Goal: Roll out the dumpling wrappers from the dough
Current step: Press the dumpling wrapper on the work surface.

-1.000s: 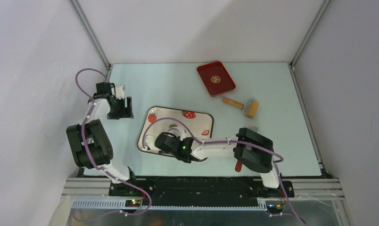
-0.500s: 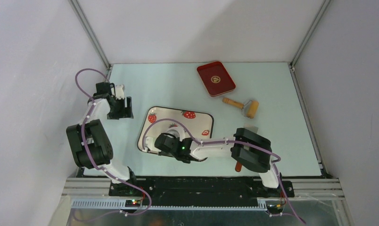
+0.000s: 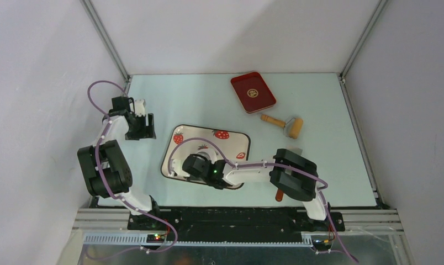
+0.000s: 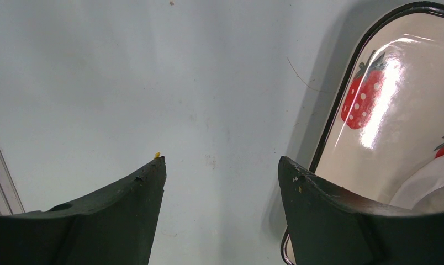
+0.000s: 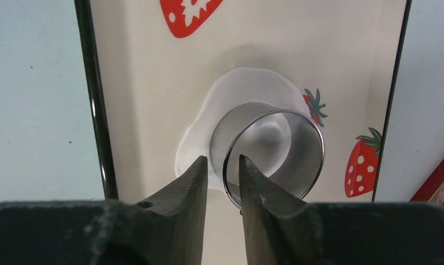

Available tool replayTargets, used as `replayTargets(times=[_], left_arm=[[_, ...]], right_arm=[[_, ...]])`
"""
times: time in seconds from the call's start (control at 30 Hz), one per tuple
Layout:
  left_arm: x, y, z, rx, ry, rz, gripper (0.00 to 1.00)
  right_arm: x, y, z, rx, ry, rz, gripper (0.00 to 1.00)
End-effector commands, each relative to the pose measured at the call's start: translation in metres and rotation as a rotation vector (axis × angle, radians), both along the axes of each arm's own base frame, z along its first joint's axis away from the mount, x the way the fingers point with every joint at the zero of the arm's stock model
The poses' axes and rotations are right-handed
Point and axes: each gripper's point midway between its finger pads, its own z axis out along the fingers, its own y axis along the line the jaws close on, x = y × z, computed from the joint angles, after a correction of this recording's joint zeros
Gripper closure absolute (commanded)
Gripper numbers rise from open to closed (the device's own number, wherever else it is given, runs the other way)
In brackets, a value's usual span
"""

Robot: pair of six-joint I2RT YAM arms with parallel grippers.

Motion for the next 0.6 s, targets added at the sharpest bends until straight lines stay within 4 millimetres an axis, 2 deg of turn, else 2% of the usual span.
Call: replayTargets(times=[0.0, 0.2, 0.43, 0.5, 0.57], left_arm=[[0.006, 0.002, 0.015, -0.001, -0.065, 0.007, 0.21], [0.006, 0.002, 0.013, -0.002, -0.062, 0.006, 0.21], [0.007, 0.002, 0.013, -0.004, -0.062, 0.005, 0.21], [0.007, 0.001, 0.013, -0.007, -0.062, 0.005, 0.21], [0.007, 0.000, 0.014, -0.012, -0.065, 0.002, 0.21]], right_arm=[[0.006, 0.004, 0.015, 0.034, -0.018, 0.000, 0.66], [0.013, 0.006, 0.040, 0.062, -0.077, 0.012, 0.49], [0.020, 0.009, 0.080, 0.086, -0.118, 0.007, 0.36], [0.021, 0.008, 0.093, 0.092, -0.117, 0.006, 0.30], [0.019, 0.005, 0.106, 0.097, -0.097, 0.009, 0.17]])
